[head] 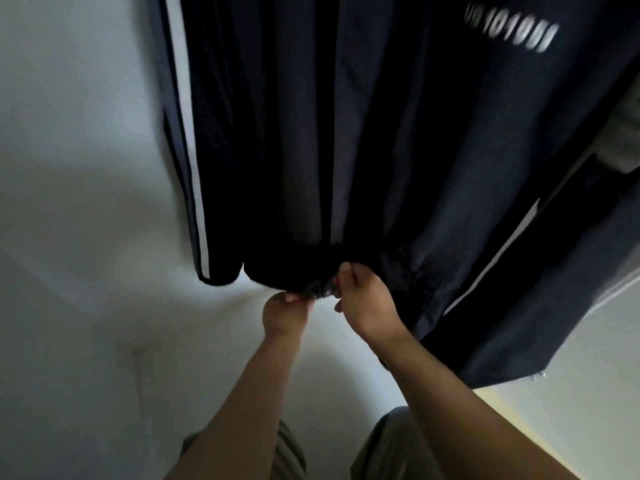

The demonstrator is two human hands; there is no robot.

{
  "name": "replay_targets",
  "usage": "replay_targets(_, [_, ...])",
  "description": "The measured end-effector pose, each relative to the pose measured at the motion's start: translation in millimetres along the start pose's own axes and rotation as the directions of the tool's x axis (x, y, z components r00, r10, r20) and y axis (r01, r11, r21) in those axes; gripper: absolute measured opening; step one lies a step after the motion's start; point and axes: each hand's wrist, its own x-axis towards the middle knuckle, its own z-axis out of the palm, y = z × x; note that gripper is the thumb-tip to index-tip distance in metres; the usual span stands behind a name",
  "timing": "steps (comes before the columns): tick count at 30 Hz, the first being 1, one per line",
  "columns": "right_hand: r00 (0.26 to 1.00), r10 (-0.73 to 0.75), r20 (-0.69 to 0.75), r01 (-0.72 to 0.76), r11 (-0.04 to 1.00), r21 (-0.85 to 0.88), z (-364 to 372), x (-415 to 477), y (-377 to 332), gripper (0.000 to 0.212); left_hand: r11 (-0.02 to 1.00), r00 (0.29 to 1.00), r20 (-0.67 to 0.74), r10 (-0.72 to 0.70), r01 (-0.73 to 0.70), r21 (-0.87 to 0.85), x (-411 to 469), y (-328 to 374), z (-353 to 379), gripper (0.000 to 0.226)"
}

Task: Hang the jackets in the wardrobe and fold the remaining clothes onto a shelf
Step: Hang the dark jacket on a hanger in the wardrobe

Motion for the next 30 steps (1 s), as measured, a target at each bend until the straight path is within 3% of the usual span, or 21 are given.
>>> replay_targets(5, [0.965,-0.240,-0.109,0.245,0.969,0.033,-44,-6,-95,0.037,0.930,0.935,0.041,0.351,-0.354,0.101,-36,113,-21,0.018])
replay_targets(10, [0.810,-0.508,-0.293,0.525,0.851,-0.020,-103,-20,-176,0.026,0.726,0.727,0.007,0.686,-0.686,0.050,-87,232,-40,0.012])
replay_targets(14, [0.595,-0.669,-0.445,0.686,0.711,-0.152,-155,-33,-235,0.014,0.478,0.477,-0.034,0.878,-0.879,0.004,-128,324,-47,0.011])
replay_targets(17, [0.391,-0.764,-0.514,0.724,0.600,-0.340,-195,-47,-269,0.010,0.248,0.240,-0.101,0.965,-0.966,0.068,-156,388,-51,0.008])
replay_targets(19, [0.259,-0.786,-0.561,0.684,0.559,-0.468,-219,-55,-285,0.014,0.079,0.060,-0.124,0.990,-0.985,0.154,-172,423,-51,0.006])
replay_targets(22, [0.095,-0.771,-0.630,0.486,0.588,-0.647,-246,-60,-293,0.023,-0.160,-0.194,-0.101,0.976,-0.948,0.275,-192,462,-48,0.008])
replay_targets(24, [0.106,-0.725,-0.681,0.386,0.661,-0.643,-258,-60,-287,0.031,-0.302,-0.353,-0.038,0.935,-0.845,0.441,-200,479,-45,0.015])
replay_targets(25, [0.159,-0.691,-0.706,0.359,0.706,-0.611,-262,-58,-283,0.036,-0.312,-0.373,-0.012,0.928,-0.792,0.525,-202,486,-44,0.019])
replay_targets(26, [0.230,-0.656,-0.719,0.343,0.746,-0.571,-265,-56,-278,0.042,-0.267,-0.334,-0.009,0.942,-0.768,0.582,-201,493,-44,0.022])
replay_targets(29, [0.455,-0.578,-0.678,0.387,0.814,-0.434,-276,-45,-270,0.050,-0.023,-0.091,-0.092,0.992,-0.824,0.567,-196,506,-48,0.026])
replay_targets(30, [0.503,-0.574,-0.646,0.423,0.815,-0.395,-280,-42,-272,0.049,0.006,-0.066,-0.115,0.991,-0.845,0.535,-194,507,-50,0.026])
